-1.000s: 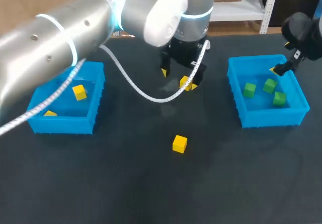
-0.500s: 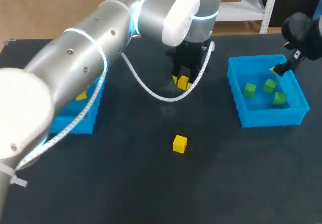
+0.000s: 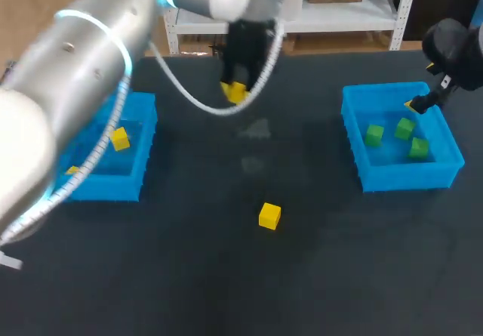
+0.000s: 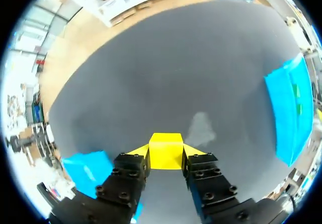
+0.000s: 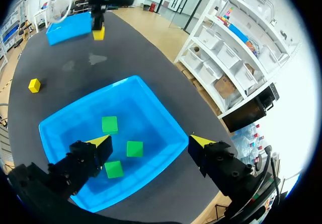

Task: Put the green cubes in the right bin and the yellow cubes in the left bin.

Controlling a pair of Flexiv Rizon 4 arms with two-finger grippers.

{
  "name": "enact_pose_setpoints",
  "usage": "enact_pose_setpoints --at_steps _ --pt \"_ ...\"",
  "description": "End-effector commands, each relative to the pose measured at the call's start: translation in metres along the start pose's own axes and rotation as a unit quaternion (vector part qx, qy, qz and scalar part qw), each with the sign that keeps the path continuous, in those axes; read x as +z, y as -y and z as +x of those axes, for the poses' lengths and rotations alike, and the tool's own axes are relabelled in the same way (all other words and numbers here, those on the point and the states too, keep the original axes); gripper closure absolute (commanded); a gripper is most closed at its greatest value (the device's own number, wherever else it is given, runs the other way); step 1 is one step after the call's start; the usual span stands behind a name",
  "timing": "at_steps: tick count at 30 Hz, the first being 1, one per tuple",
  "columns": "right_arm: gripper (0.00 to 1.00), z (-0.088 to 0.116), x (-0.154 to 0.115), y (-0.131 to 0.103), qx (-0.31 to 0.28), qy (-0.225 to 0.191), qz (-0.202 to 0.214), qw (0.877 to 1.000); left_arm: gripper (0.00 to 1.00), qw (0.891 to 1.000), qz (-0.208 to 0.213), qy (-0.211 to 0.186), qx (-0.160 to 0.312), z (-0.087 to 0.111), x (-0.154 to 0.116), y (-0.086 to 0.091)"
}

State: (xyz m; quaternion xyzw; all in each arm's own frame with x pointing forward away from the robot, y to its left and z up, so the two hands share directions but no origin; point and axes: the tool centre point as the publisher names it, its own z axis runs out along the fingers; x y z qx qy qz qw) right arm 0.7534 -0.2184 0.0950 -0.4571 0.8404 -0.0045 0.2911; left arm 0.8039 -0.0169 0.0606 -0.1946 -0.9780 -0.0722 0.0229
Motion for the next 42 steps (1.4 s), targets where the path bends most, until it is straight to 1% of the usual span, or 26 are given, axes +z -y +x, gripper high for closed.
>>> enact_pose_setpoints --at_steps 1,4,6,10,15,19,21,22,23,24,27,31,32,34,37,38,39,42 --pt "0.0 0.0 0.0 -0.001 0.0 0.0 0.001 1.0 1.0 0.998 0.002 0.06 -0.022 0.066 -0.013 -0.054" --pt "0.0 0.0 0.0 -0.001 0.0 0.0 0.001 1.0 1.0 0.997 -0.008 0.056 -0.049 0.092 -0.016 -0.087" --pt "0.0 0.0 0.0 -0.001 0.0 0.0 0.001 1.0 1.0 0.996 -0.012 0.055 -0.067 0.109 -0.019 -0.105" --pt "0.0 0.0 0.0 -0.001 0.0 0.0 0.001 1.0 1.0 0.993 -0.02 0.05 -0.108 0.14 -0.02 -0.137" --pt "0.0 0.0 0.0 -0.001 0.0 0.0 0.001 1.0 1.0 0.988 -0.022 0.029 -0.151 0.169 -0.006 -0.165" --pt "0.0 0.0 0.0 -0.001 0.0 0.0 0.001 1.0 1.0 0.985 -0.023 0.002 -0.172 0.183 0.015 -0.178" --pt "0.0 0.0 0.0 -0.001 0.0 0.0 0.001 1.0 1.0 0.984 -0.028 -0.014 -0.176 0.188 0.025 -0.181" --pt "0.0 0.0 0.0 -0.001 0.0 0.0 0.001 1.0 0.81 0.983 -0.024 -0.018 -0.18 0.19 0.029 -0.181" --pt "0.0 0.0 0.0 -0.001 0.0 0.0 0.001 1.0 0.5 0.983 -0.027 -0.023 -0.178 0.191 0.032 -0.181" --pt "0.0 0.0 0.0 -0.001 0.0 0.0 0.001 1.0 0.0 0.983 -0.025 -0.023 -0.179 0.191 0.033 -0.181" --pt "0.0 0.0 0.0 -0.001 0.0 0.0 0.001 1.0 0.0 0.983 -0.023 -0.023 -0.178 0.191 0.034 -0.18" --pt "0.0 0.0 0.0 -0.001 0.0 0.0 0.001 1.0 0.0 0.986 -0.02 -0.013 -0.164 0.183 0.027 -0.173" --pt "0.0 0.0 0.0 -0.001 0.0 0.0 0.001 1.0 0.0 0.987 -0.019 -0.004 -0.157 0.18 0.022 -0.169" --pt "0.0 0.0 0.0 -0.001 0.0 0.0 0.001 1.0 0.0 0.991 -0.018 0.009 -0.132 0.173 0.013 -0.156" --pt "0.0 0.0 0.0 -0.001 0.0 0.0 0.001 1.0 0.0 0.995 -0.013 0.03 -0.089 0.164 -0.004 -0.131" --pt "0.0 0.0 0.0 -0.001 0.0 0.0 0.001 1.0 0.0 0.996 -0.013 0.033 -0.077 0.162 -0.007 -0.126" --pt "0.0 0.0 0.0 -0.001 0.0 0.0 0.001 1.0 0.0 0.998 -0.009 0.041 -0.057 0.159 -0.013 -0.113" --pt "0.0 0.0 0.0 -0.001 0.0 0.0 0.001 1.0 0.0 0.999 -0.003 0.052 -0.001 0.153 -0.023 -0.084"
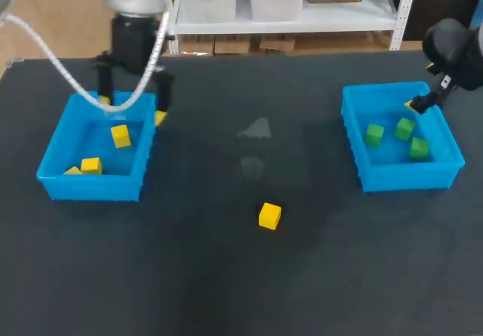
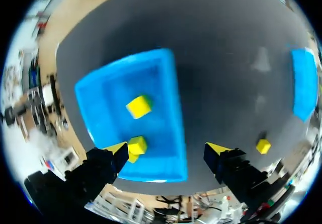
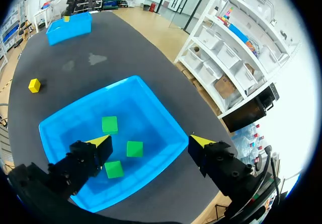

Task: Put the green cubes in the right bin and the yellow cubes in the left bin.

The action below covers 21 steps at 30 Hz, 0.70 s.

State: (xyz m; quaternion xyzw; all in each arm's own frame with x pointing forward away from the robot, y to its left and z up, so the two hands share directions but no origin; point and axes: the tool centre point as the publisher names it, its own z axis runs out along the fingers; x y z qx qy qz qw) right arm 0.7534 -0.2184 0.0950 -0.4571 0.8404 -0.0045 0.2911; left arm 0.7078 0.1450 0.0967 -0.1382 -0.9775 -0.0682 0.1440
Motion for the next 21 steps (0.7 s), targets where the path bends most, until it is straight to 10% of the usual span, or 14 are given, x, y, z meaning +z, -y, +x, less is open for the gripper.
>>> enact_pose_setpoints --at_steps 1,21 --pt "0.0 0.0 0.0 -0.001 0.0 0.0 0.001 1.0 0.0 0.983 -0.029 0.172 0.063 0.007 -0.012 0.042" --pt "0.0 0.0 0.0 -0.001 0.0 0.0 0.001 1.0 0.0 0.939 -0.068 0.143 0.306 0.07 0.015 0.175"
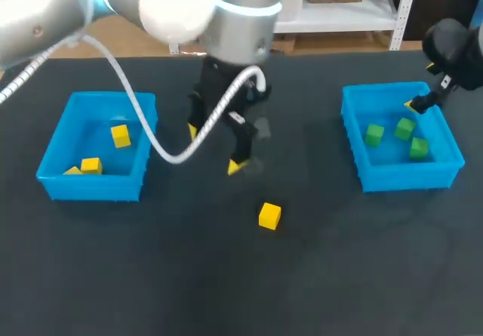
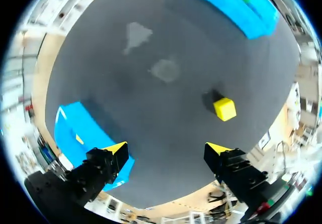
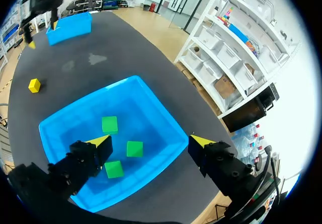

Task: Put the green cubes in the right bin and the yellow cubes in the left bin.

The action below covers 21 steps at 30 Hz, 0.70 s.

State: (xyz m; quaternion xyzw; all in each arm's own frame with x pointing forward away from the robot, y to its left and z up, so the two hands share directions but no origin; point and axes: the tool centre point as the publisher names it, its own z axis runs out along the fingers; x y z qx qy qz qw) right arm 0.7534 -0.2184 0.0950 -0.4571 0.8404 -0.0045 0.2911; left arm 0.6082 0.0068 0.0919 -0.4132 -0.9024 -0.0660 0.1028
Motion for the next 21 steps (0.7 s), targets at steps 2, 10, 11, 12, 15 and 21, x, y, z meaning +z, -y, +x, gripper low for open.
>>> enact_pose_setpoints --at_steps 2,10,11,12,15,21 --pt "0.0 0.0 0.0 -0.001 0.0 0.0 0.001 1.0 0.0 0.994 -0.048 0.085 0.055 0.002 0.008 0.031" --pt "0.0 0.0 0.0 -0.001 0.0 0.0 0.001 1.0 0.0 0.98 -0.083 0.066 0.168 -0.007 0.018 0.061" --pt "0.0 0.0 0.0 -0.001 0.0 0.0 0.001 1.0 0.0 0.979 -0.078 0.064 0.175 -0.006 0.02 0.063" --pt "0.0 0.0 0.0 -0.001 0.0 0.0 0.001 1.0 0.0 0.977 -0.079 0.062 0.186 -0.006 0.022 0.064" --pt "0.0 0.0 0.0 -0.001 0.0 0.0 0.001 1.0 0.0 0.976 -0.075 0.051 0.2 -0.005 0.033 0.066" --pt "0.0 0.0 0.0 -0.001 0.0 0.0 0.001 1.0 0.0 0.975 -0.081 0.038 0.205 -0.017 0.055 0.065"
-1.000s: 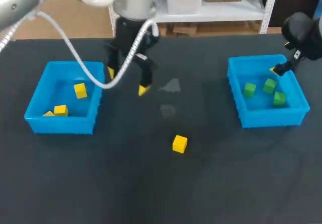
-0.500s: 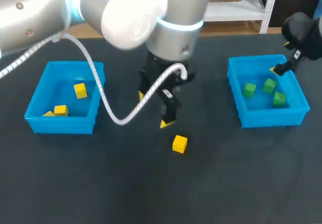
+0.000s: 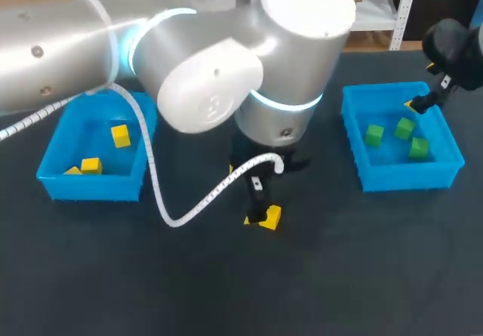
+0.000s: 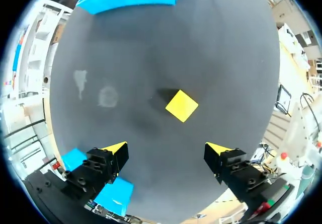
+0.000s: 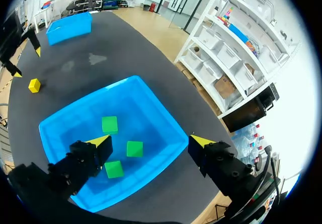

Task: Put the green cubes in the right bin and the yellow cubes in the left bin.

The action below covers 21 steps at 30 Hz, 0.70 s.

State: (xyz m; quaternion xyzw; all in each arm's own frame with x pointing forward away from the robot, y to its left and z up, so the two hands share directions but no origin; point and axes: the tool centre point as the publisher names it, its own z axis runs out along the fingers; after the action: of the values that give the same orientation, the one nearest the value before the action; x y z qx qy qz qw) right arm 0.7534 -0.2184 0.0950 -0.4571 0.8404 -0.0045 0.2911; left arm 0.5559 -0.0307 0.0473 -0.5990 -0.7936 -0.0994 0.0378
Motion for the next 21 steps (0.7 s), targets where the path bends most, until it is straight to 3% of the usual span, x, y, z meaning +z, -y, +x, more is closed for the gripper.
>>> enact_pose_setpoints --at_steps 1,6,13,21 --pt "0.0 0.0 0.0 -0.001 0.0 0.0 0.001 1.0 0.0 1.0 0.003 -0.009 0.001 -0.013 0.016 -0.004" --pt "0.0 0.0 0.0 -0.001 0.0 0.0 0.001 1.0 0.0 1.0 0.011 -0.013 -0.004 -0.03 0.019 -0.008" --pt "0.0 0.0 0.0 -0.001 0.0 0.0 0.001 1.0 0.0 0.999 0.024 -0.006 -0.025 -0.053 0.004 -0.002" --pt "0.0 0.0 0.0 -0.001 0.0 0.0 0.001 1.0 0.0 0.997 0.05 -0.011 -0.057 -0.06 -0.005 0.013"
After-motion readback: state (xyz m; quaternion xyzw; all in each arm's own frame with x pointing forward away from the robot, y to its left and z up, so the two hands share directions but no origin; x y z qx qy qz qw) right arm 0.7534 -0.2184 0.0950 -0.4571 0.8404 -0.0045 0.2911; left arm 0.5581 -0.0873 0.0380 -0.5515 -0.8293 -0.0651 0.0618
